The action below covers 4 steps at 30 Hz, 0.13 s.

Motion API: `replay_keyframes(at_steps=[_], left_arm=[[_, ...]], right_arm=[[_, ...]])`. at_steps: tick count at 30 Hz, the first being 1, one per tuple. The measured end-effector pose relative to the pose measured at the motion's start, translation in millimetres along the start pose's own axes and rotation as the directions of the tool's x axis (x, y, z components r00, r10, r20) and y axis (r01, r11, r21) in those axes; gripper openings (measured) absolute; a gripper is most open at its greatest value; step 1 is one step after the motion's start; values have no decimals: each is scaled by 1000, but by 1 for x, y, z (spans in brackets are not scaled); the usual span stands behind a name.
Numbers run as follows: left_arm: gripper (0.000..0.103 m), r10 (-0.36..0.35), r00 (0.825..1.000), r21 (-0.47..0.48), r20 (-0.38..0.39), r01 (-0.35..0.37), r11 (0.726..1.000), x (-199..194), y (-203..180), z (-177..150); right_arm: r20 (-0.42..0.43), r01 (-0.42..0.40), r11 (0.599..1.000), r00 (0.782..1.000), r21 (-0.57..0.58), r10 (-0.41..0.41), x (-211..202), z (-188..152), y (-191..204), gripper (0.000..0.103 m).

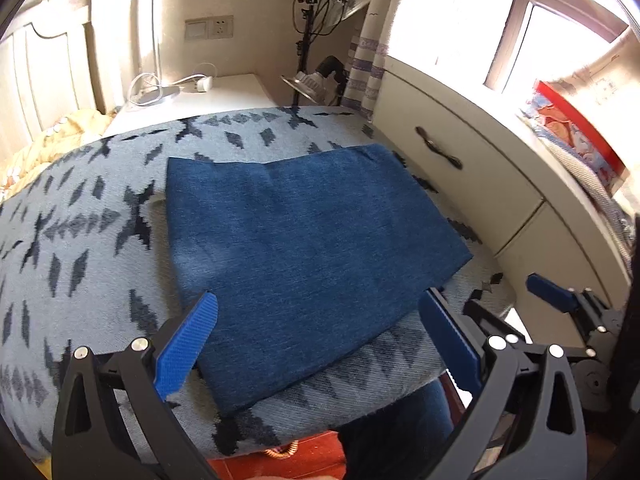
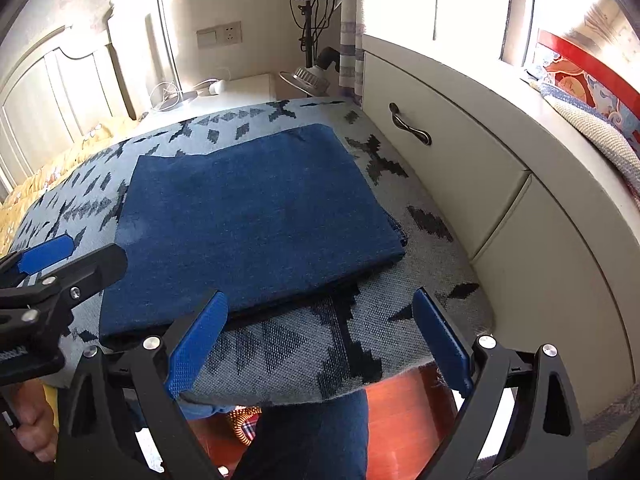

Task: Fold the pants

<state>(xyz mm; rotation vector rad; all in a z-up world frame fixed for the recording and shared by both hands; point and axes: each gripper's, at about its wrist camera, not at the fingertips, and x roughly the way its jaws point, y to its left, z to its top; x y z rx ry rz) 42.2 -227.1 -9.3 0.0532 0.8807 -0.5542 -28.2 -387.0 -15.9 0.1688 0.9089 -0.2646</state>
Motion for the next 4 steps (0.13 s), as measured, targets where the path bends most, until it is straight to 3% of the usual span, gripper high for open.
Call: replay_keyframes(at_steps=[2, 4], left_arm=[[101, 19, 998, -32, 53, -17, 999, -14, 19, -2], [101, 106, 986, -151, 126, -87, 985, -41, 68, -15]], right_arm=[[-1, -33, 999, 999, 13, 33, 3, -1, 0, 90], [28, -119, 992, 993, 31, 118, 2, -3, 2, 90]])
